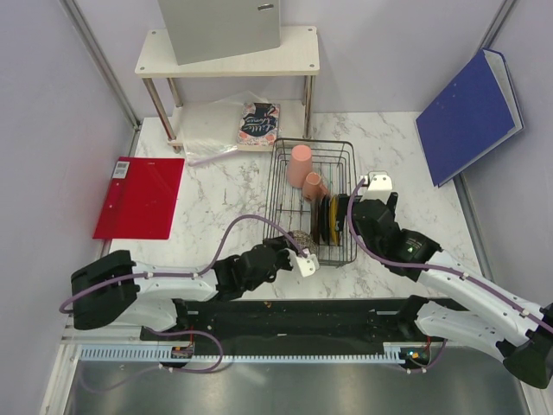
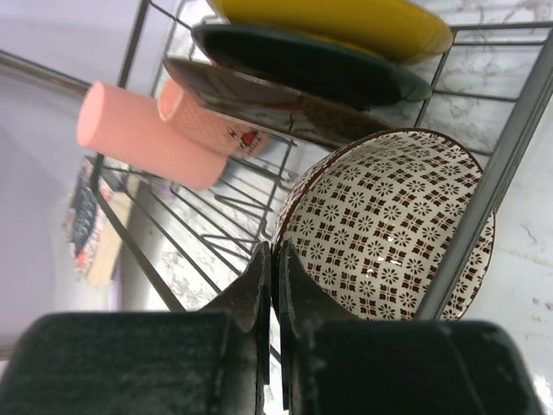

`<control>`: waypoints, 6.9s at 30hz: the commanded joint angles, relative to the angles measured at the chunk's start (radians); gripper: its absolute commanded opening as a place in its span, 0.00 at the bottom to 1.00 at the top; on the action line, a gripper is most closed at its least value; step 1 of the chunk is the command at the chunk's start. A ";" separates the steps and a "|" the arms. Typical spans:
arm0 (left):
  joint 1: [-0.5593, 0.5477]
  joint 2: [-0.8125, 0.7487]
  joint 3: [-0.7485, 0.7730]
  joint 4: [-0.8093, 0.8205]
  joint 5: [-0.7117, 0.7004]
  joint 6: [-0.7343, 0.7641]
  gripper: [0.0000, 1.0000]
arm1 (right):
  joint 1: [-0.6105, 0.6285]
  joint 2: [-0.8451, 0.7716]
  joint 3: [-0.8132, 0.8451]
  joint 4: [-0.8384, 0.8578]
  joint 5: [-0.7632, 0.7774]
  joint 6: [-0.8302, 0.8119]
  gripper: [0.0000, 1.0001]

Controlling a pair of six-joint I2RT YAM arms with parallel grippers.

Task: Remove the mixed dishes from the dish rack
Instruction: Pick up the bowl from the dish rack, then place the bowl at the center of the board, then pick up the cup from the dish rack.

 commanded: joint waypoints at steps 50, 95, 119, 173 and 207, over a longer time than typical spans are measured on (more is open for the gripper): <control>0.345 0.224 1.280 -1.381 0.338 -1.344 0.02 | 0.001 -0.134 0.372 -0.159 -0.030 0.096 0.77; 0.339 0.053 1.105 -1.283 0.159 -1.284 0.50 | 0.002 0.266 0.539 -0.314 -0.256 0.147 0.00; 0.416 -0.426 0.619 -1.240 0.016 -1.450 0.99 | -0.802 0.506 0.455 0.003 -0.227 0.368 0.00; 0.416 -0.453 0.440 -1.202 -0.012 -1.463 0.99 | -0.928 0.740 0.475 0.076 -0.616 0.311 0.76; 0.416 -0.431 0.329 -1.083 0.077 -1.430 0.99 | -0.217 0.788 0.565 0.392 -0.462 -0.207 0.98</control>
